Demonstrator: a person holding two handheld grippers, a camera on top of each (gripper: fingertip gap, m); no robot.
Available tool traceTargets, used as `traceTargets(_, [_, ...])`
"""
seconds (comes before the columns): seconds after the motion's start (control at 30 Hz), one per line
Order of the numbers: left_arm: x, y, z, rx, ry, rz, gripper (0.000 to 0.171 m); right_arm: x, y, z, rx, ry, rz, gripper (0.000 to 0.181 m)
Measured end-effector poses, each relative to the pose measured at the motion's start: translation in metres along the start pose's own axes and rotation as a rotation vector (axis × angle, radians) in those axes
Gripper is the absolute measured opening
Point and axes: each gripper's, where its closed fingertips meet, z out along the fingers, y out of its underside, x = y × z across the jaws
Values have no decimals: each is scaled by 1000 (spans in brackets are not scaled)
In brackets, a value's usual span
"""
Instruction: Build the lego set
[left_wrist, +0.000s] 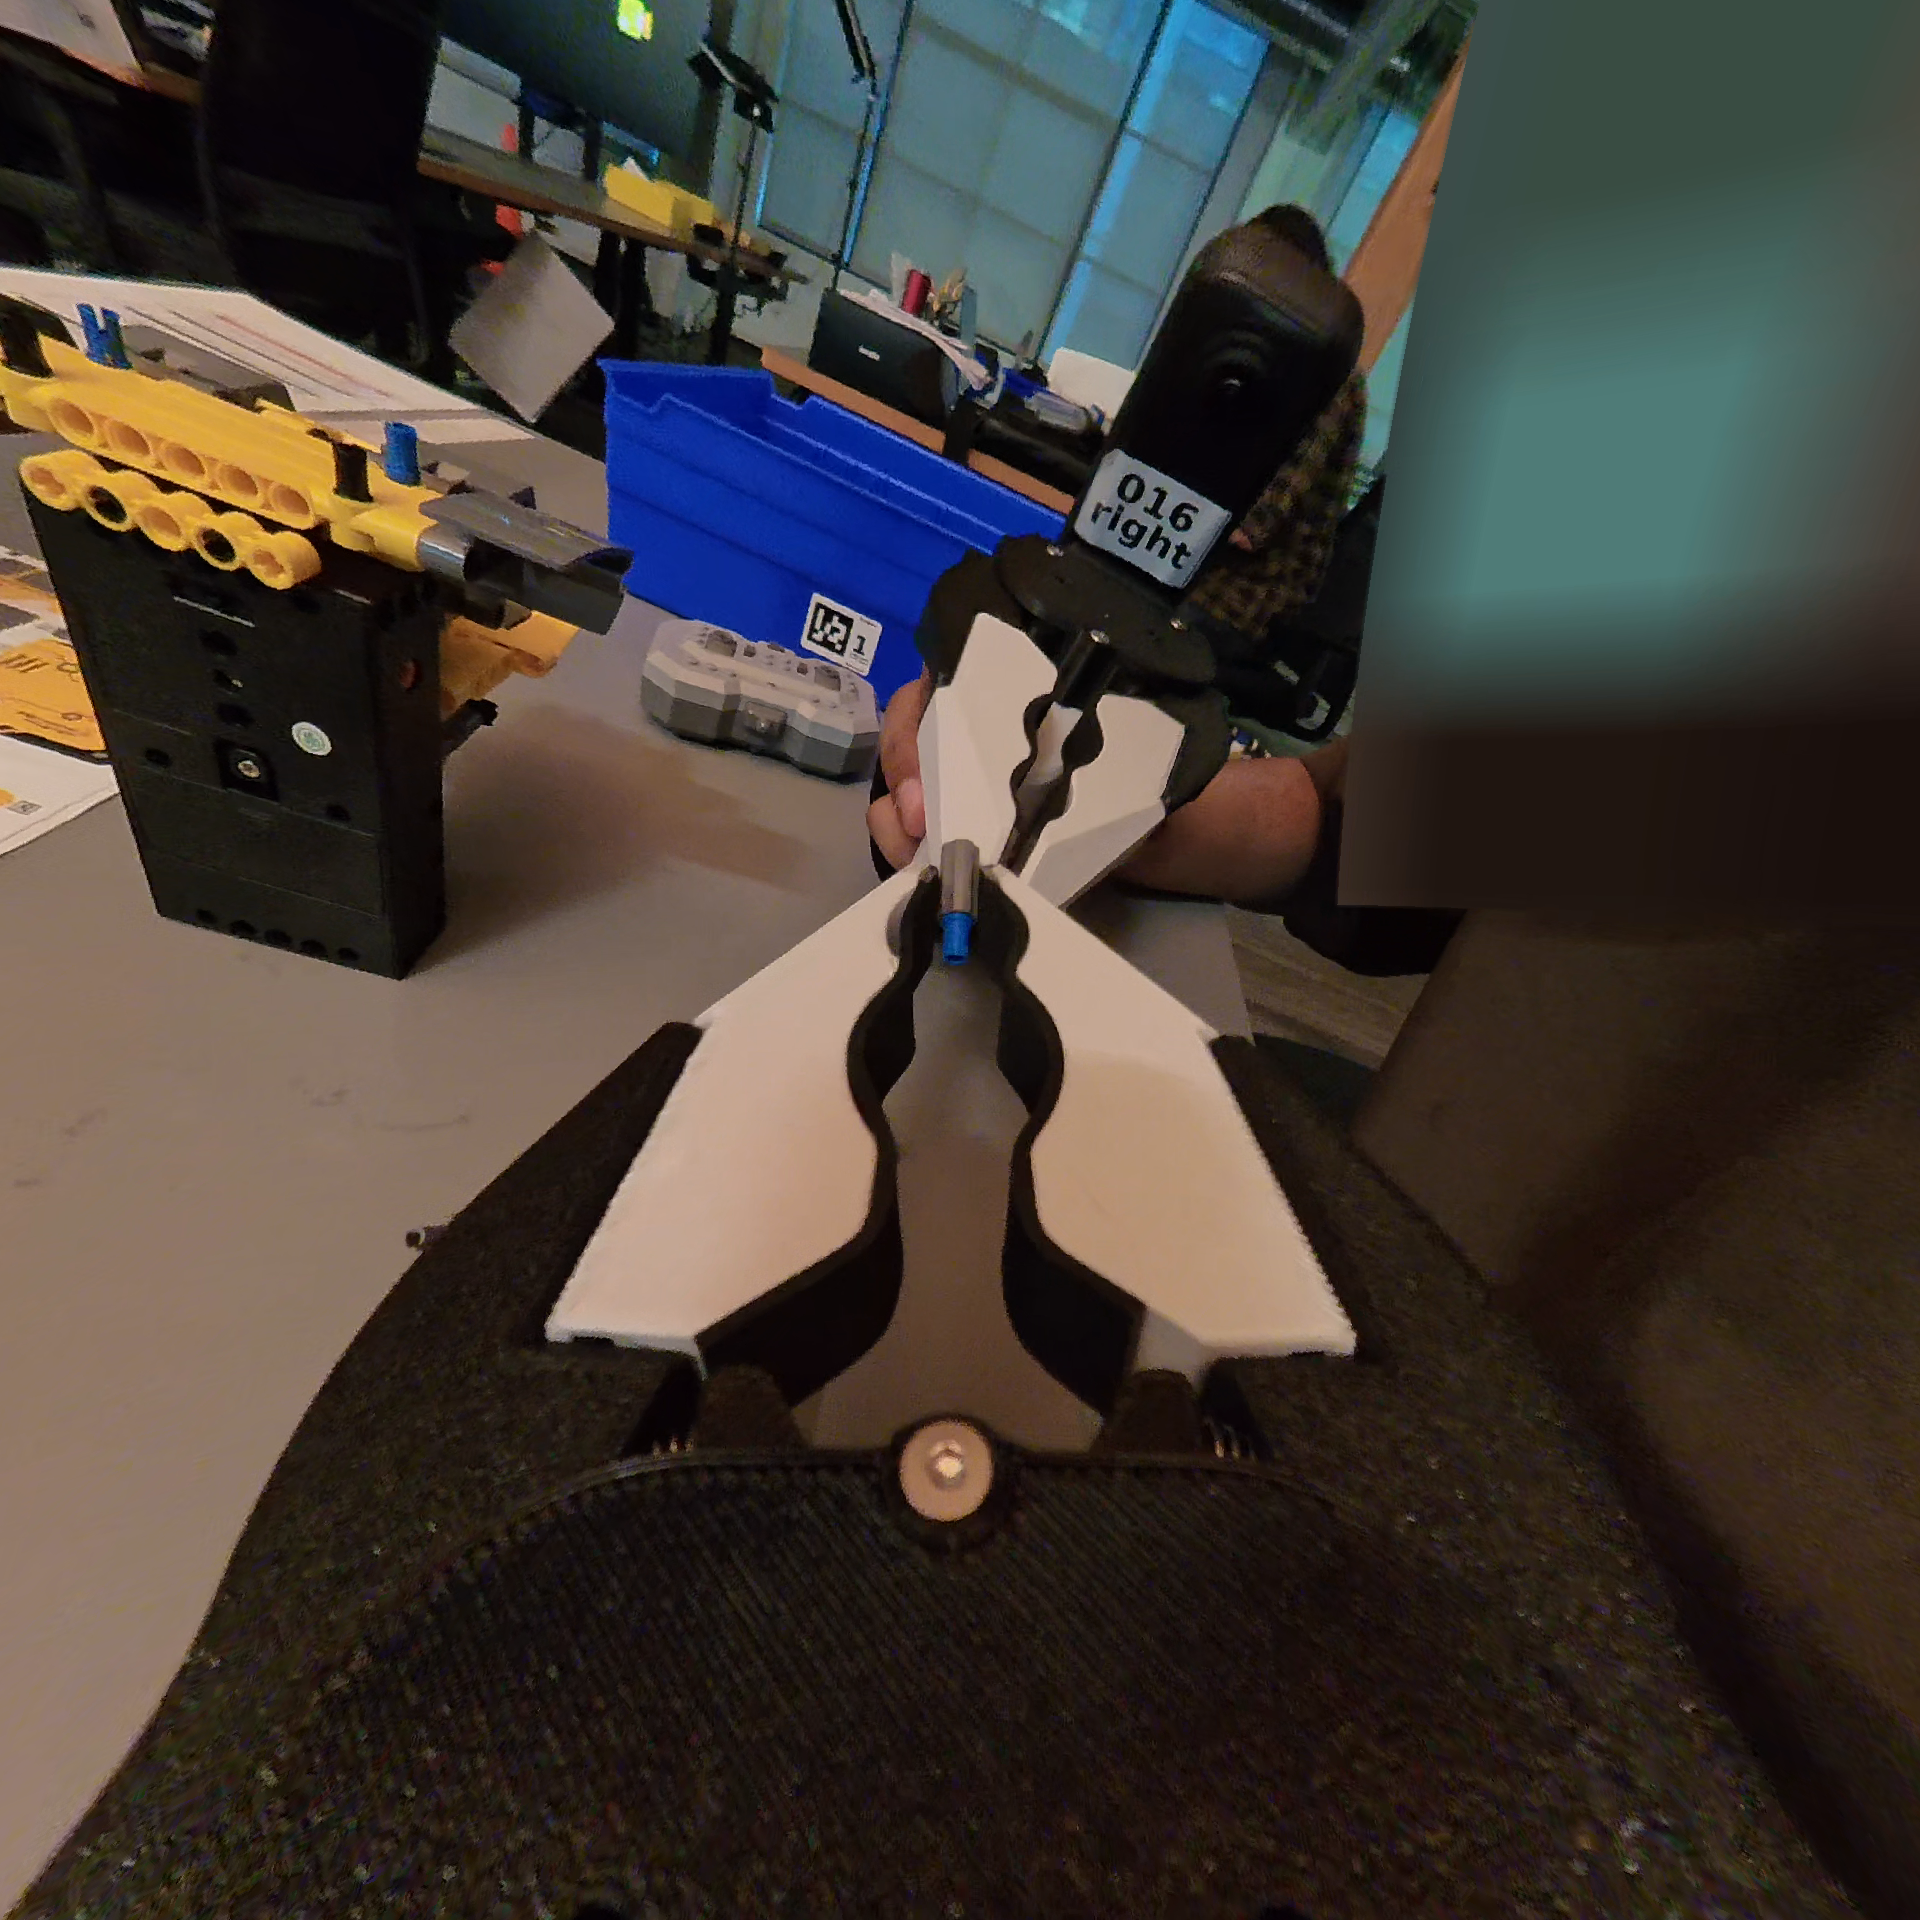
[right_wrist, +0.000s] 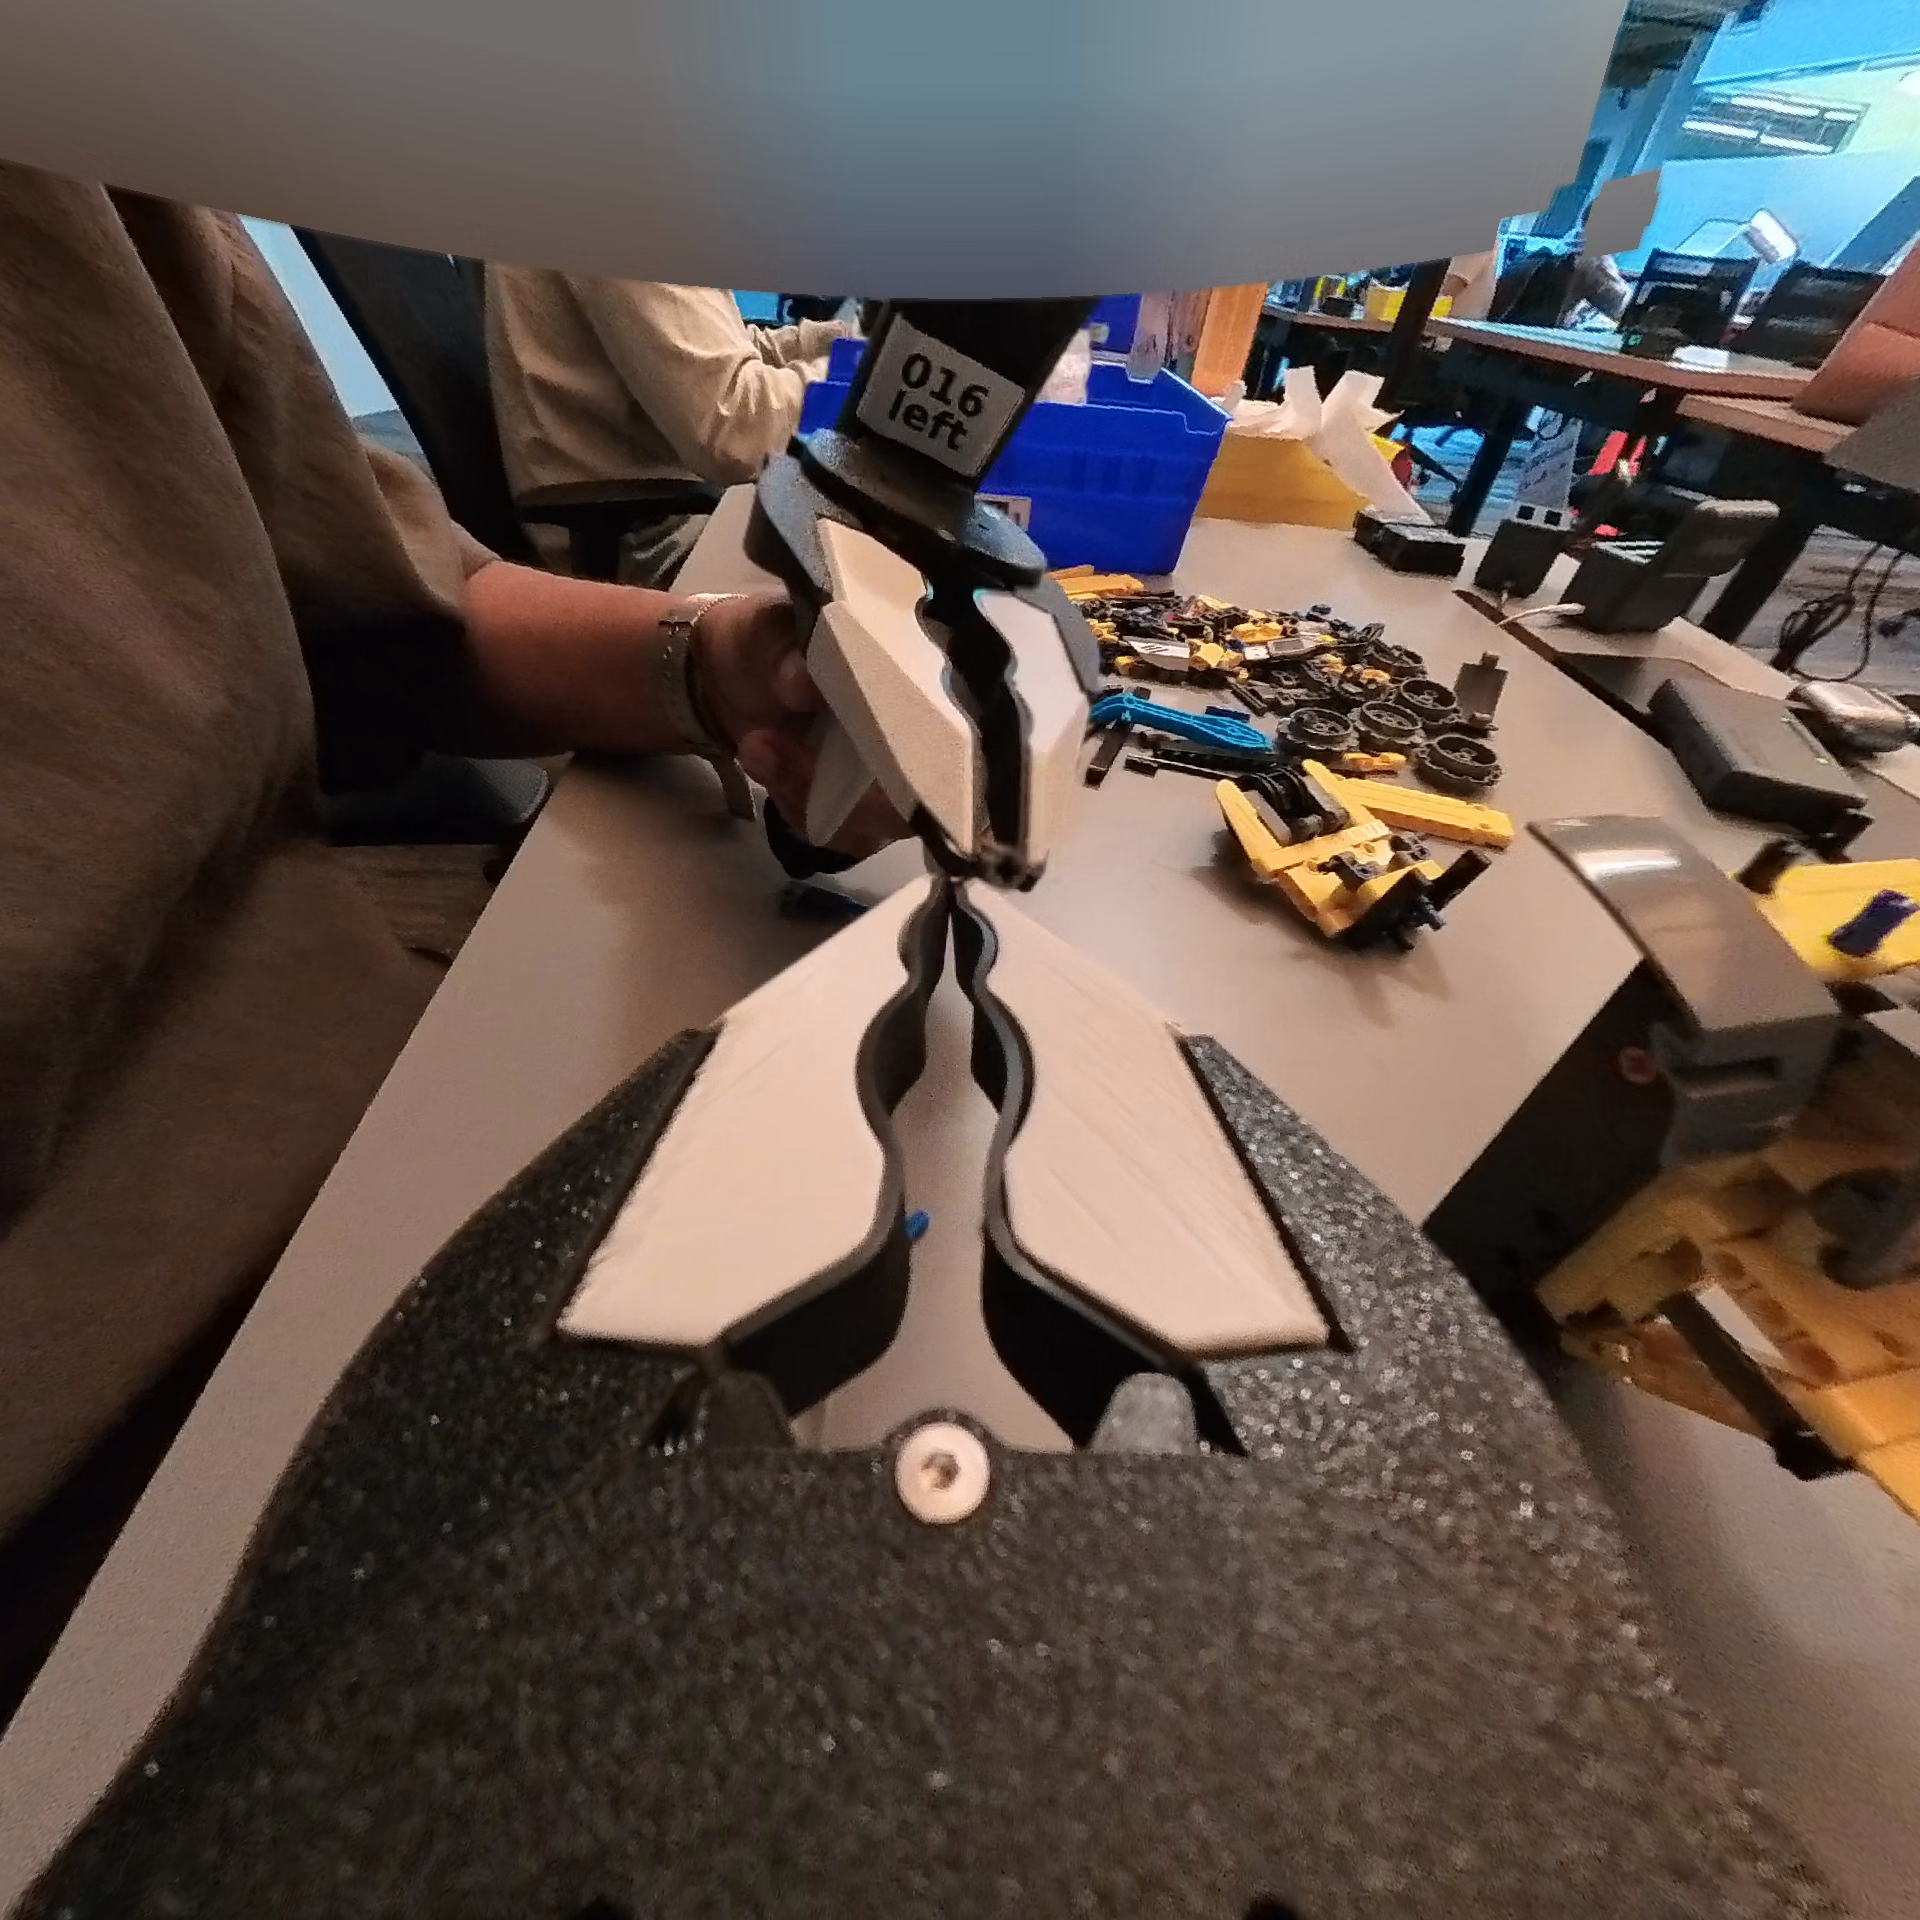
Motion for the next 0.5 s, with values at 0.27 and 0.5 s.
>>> traceTargets(0.27, [-2,-5,-3,16,-28,46,3,4,4,0,-20,13,9,9])
traceTargets(0.5, [-7,-19,-11,64,-185,289,3,15,-20,-13,150,-68,300,27])
